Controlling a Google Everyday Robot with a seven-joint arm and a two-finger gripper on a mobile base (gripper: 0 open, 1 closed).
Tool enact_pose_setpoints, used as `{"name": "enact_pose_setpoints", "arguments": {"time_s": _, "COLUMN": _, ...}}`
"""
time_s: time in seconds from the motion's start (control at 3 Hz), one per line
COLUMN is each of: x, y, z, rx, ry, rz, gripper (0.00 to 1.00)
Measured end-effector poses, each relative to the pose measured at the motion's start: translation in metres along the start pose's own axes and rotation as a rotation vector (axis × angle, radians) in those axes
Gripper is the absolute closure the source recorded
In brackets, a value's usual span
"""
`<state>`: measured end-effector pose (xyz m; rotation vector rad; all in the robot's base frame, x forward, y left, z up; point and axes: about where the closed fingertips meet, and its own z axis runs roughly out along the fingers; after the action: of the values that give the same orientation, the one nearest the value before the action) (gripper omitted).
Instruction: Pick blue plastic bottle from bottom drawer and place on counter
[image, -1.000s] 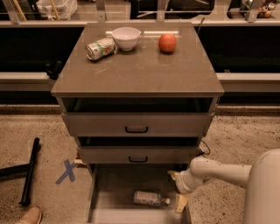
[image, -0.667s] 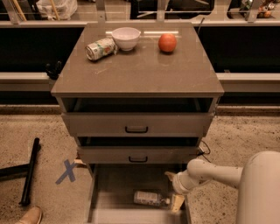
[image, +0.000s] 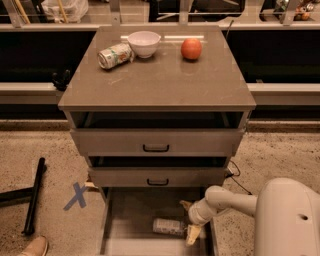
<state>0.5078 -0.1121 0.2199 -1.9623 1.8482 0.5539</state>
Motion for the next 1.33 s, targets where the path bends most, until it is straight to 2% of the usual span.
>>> {"name": "enact_pose_setpoints", "arguments": {"time_s": 0.33, "x": -0.005, "y": -0.001, "z": 0.033, "rx": -0.040, "ry": -0.011, "rz": -0.001, "gripper": 0.00}}
{"name": "enact_pose_setpoints", "arguments": {"time_s": 1.33, "x": -0.005, "y": -0.003, "z": 0.080, "rx": -0.118, "ry": 0.014, "rz": 0.018, "gripper": 0.00}}
